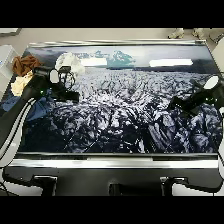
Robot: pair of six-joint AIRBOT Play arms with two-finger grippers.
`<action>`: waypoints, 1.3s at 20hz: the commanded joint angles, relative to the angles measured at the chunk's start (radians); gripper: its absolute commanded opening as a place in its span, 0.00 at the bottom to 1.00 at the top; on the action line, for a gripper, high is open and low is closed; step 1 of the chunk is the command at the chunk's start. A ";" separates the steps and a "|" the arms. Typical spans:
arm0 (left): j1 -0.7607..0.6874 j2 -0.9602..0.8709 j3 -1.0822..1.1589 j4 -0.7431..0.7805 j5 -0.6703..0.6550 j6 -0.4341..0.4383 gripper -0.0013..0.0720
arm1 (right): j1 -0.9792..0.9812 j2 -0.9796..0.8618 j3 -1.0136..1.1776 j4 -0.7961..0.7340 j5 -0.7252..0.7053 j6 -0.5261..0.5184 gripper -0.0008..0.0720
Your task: Fold the clothes and pants, and hang the long-sleeved shirts on hangers.
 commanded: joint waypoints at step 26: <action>-0.002 -0.003 0.000 0.000 0.418 -0.003 0.99 | 0.000 0.001 0.000 -0.003 -0.036 -0.001 0.95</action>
